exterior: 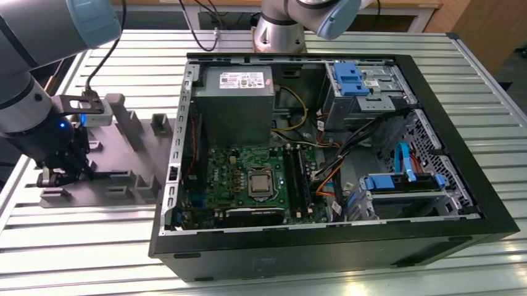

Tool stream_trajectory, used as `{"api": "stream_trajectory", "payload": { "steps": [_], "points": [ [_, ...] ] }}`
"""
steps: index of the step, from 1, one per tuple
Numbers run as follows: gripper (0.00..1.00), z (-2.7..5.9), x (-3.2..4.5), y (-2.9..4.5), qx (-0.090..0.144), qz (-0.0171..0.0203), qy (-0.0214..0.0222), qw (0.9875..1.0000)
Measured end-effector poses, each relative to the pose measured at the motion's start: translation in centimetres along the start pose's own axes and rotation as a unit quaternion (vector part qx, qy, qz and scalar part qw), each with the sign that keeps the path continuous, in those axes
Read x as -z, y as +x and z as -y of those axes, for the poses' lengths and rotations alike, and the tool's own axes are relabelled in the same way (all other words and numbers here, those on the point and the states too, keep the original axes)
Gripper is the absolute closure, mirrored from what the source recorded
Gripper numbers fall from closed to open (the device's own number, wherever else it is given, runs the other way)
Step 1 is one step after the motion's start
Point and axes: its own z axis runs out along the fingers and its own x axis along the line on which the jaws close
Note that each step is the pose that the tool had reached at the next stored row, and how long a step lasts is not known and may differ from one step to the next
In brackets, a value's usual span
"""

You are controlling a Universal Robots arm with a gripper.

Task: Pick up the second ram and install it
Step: 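Pick up the second ram and move it above second insertion slot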

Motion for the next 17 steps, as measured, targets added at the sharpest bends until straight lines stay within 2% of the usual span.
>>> {"api": "stream_trajectory", "payload": {
  "steps": [9, 17],
  "points": [
    [0.86, 0.00, 0.00, 0.00, 0.001, -0.0009, 0.0000, 1.0000],
    [0.86, 0.00, -0.03, 0.10, 0.025, -0.0011, -0.0005, 0.9997]
  ]
}}
